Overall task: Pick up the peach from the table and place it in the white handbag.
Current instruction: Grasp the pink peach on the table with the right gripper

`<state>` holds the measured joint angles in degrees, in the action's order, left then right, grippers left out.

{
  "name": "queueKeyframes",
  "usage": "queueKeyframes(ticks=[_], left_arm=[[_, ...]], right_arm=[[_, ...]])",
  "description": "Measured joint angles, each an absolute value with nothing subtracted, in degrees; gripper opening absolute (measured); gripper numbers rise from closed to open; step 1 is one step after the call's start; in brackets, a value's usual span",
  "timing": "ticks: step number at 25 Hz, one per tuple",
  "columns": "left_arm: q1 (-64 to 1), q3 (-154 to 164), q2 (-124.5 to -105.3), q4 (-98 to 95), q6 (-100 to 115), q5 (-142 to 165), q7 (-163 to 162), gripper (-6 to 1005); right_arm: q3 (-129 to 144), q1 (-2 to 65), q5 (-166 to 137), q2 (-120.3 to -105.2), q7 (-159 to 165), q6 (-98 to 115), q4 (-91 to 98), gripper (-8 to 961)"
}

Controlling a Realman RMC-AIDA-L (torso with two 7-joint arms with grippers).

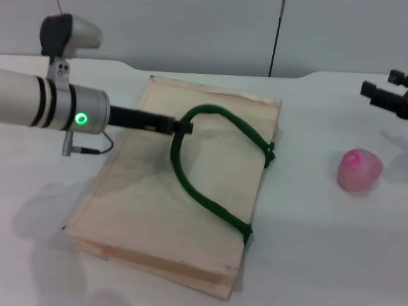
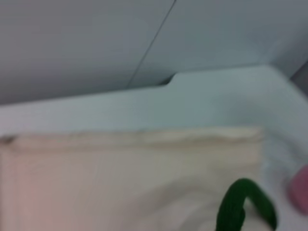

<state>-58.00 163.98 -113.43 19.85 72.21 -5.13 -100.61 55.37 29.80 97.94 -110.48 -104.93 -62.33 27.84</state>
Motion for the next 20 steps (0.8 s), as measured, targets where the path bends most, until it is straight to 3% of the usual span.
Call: queueKeyframes(ticks=[2,11,20], left_arm=[[-57.65,163.99,-112.92,20.07,75.24,-7.69,-99.22,118],[-54.14,164.01,-108.74,20.56,93.34,-21.59,-94.7,113],[-52.6,164.01,-108.15,24.58,102.74,-28.35,-94.53,114]], right_arm=[[55.37,30.06,93.25,-109.54,-102.74,-65.06,28.68,821],[55.37,30.1,77.7,-109.74,-95.03,-67.68,34.0,821],[55.37,31.38,69.46,-109.96,-90.73,-67.79,34.5,821]])
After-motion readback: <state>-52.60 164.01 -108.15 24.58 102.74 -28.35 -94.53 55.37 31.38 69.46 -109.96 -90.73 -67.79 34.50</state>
